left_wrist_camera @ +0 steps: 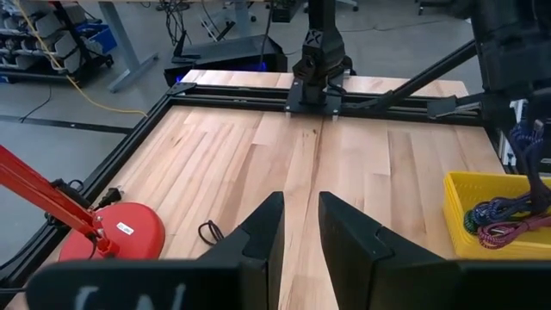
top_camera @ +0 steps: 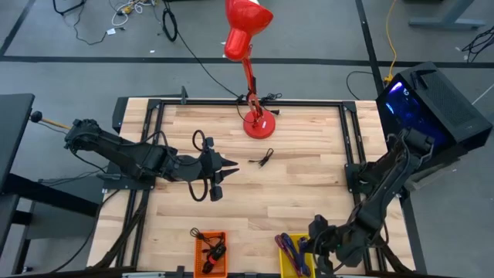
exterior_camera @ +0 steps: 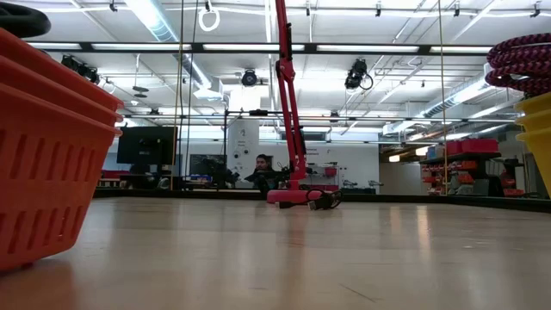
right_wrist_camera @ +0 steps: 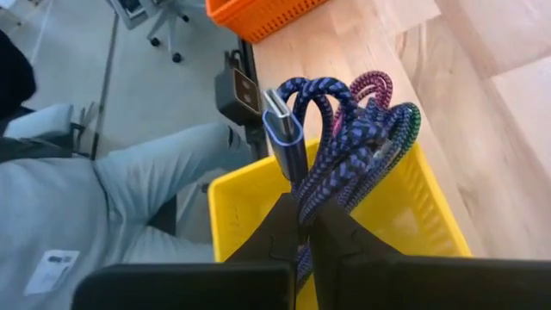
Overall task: Pick & Place USB Port
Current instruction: Put the blue charger cable into the yellow bin
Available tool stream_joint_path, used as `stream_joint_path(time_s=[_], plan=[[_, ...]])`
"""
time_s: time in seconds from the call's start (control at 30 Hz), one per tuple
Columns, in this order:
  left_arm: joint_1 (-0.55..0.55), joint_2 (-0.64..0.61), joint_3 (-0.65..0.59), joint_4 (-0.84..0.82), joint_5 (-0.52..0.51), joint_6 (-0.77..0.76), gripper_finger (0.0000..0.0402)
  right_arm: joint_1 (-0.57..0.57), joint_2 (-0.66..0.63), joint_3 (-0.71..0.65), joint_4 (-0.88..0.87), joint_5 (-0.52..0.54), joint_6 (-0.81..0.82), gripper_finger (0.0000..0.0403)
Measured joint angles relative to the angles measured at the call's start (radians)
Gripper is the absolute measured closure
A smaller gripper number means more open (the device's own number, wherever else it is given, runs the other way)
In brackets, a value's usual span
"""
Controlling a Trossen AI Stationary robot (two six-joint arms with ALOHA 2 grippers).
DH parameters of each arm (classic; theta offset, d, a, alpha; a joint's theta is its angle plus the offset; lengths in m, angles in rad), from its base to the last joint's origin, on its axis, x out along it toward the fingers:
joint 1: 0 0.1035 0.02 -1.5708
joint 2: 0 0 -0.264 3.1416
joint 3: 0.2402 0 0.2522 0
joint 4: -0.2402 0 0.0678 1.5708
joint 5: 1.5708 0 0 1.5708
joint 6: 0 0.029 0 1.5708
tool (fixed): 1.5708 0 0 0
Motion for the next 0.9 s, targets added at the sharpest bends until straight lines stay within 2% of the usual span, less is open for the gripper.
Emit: stream_joint_path(time_s=[0.43, 0.9], plan=[[-0.003, 0.001, 0.0, -0.001, 0.001, -0.009, 0.0321, -0.029, 0.081, 0.0, -0.003, -0.037, 0.007, 0.0393], [-0.003, 0.001, 0.0, -0.001, 0.001, -0.009, 0.0321, -0.028, 0.072, 0.0, -0.006, -0.008, 0.0, 0.0258]])
